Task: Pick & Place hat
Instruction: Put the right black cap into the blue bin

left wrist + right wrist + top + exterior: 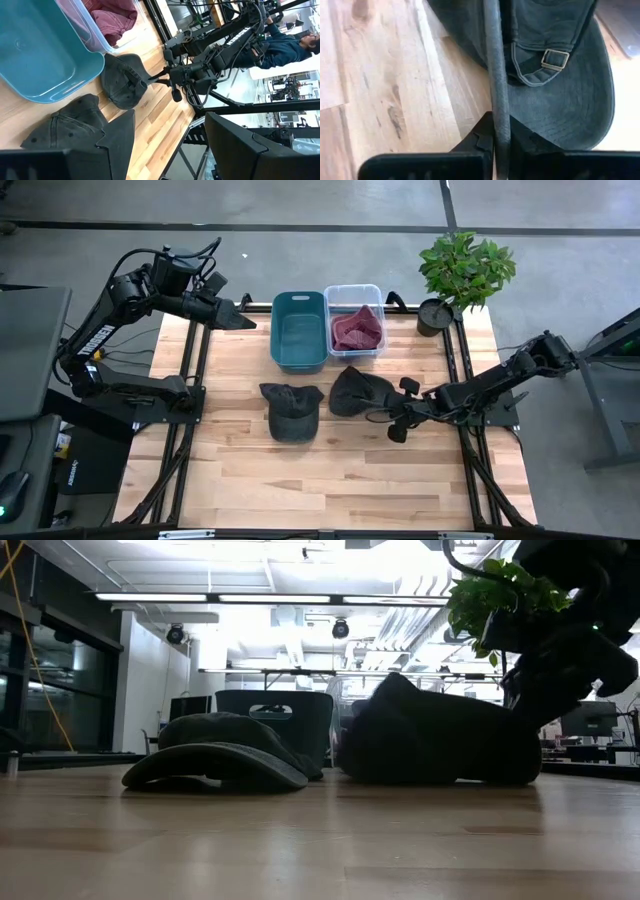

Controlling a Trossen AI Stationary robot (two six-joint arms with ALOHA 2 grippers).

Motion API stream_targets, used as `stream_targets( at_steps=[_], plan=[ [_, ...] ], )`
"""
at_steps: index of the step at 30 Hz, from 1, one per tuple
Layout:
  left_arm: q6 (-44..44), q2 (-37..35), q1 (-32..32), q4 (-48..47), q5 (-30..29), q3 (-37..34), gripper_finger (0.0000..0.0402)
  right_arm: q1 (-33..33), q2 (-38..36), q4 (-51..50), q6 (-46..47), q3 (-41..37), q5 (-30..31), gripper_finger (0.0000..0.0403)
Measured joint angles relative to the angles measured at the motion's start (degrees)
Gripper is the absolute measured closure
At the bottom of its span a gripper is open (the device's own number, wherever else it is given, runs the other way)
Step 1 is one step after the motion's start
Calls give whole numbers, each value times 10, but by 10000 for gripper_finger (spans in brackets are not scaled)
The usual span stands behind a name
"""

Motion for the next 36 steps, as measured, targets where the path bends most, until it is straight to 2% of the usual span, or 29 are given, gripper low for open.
stream_targets(
  at_steps=[9, 21, 31, 36],
  plan=[
    [-6, 0, 0, 0, 1, 0, 176, 1, 0, 19, 65, 0, -7, 397],
    [-10, 0, 0, 0, 2, 0, 177, 30, 1, 39, 69, 25, 24, 398],
    [-10, 0, 0, 0, 1, 0, 176, 65, 2, -77, 54, 102, 72, 398],
    [-11, 0, 0, 0, -9, 0, 176, 78, 2, -102, 46, 130, 90, 398]
  ],
)
